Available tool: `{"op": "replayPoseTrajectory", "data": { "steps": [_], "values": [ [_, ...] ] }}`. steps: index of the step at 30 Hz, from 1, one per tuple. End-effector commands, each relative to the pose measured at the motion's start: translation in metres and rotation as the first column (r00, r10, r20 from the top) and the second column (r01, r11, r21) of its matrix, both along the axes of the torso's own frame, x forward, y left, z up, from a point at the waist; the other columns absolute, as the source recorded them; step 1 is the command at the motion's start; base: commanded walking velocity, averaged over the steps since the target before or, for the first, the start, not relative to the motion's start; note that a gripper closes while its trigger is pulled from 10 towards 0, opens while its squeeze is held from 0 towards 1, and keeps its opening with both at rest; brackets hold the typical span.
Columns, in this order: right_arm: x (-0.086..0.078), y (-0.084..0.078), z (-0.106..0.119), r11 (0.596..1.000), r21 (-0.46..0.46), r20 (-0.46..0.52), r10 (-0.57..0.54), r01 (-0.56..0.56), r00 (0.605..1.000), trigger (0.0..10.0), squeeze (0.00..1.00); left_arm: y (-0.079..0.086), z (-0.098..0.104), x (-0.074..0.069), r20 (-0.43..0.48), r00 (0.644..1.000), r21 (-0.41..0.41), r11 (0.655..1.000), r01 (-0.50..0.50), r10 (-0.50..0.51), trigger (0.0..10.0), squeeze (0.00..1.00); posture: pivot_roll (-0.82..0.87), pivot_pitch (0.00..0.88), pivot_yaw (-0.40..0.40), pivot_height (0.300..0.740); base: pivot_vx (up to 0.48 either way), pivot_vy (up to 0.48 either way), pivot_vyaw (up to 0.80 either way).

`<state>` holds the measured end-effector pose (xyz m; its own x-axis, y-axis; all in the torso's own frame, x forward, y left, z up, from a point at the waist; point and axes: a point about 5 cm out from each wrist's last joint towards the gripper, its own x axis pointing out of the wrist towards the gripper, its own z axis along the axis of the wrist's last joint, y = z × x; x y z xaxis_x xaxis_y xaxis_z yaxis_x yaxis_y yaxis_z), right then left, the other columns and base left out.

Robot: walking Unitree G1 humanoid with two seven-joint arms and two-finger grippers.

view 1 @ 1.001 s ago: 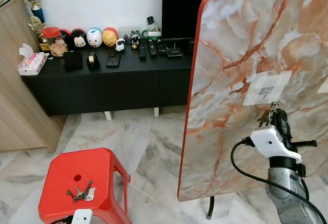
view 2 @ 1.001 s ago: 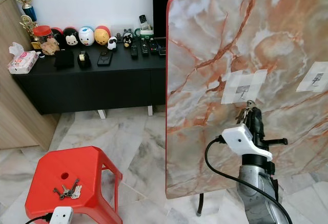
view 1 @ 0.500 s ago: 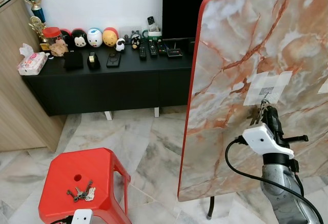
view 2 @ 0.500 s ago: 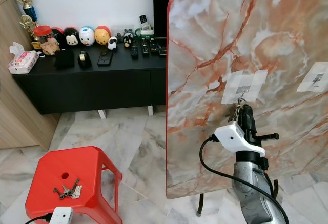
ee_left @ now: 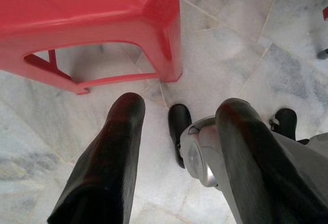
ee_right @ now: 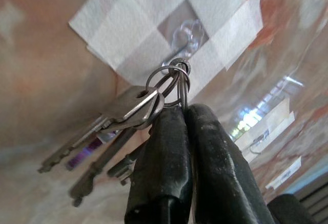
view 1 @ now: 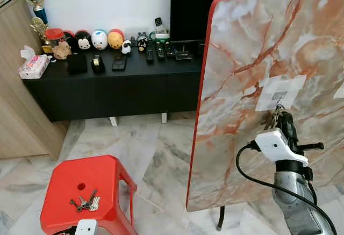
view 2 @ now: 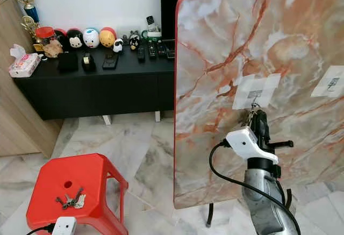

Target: Hang keys on a hook

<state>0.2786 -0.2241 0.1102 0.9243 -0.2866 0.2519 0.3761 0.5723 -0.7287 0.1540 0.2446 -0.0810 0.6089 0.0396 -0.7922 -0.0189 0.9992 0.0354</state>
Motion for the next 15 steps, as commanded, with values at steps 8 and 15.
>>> {"op": "replayPoseTrajectory", "data": {
  "steps": [8,15],
  "values": [
    [0.0094,-0.0060,0.0072,0.999,0.039,0.026,-0.035,0.034,0.999,10.0,0.00,-0.0007,-0.0028,-0.0055,-0.027,1.000,0.003,1.000,0.007,-0.007,10.0,0.00,0.05,0.000,-0.049,0.740,0.000,0.000,0.00],
    [0.0110,-0.0013,0.0081,1.000,0.030,0.030,-0.003,0.002,1.000,10.0,0.00,-0.0006,-0.0028,-0.0056,-0.027,1.000,0.002,1.000,0.007,-0.007,10.0,0.00,0.05,0.000,-0.047,0.740,0.000,0.000,0.00]
  ]
}}
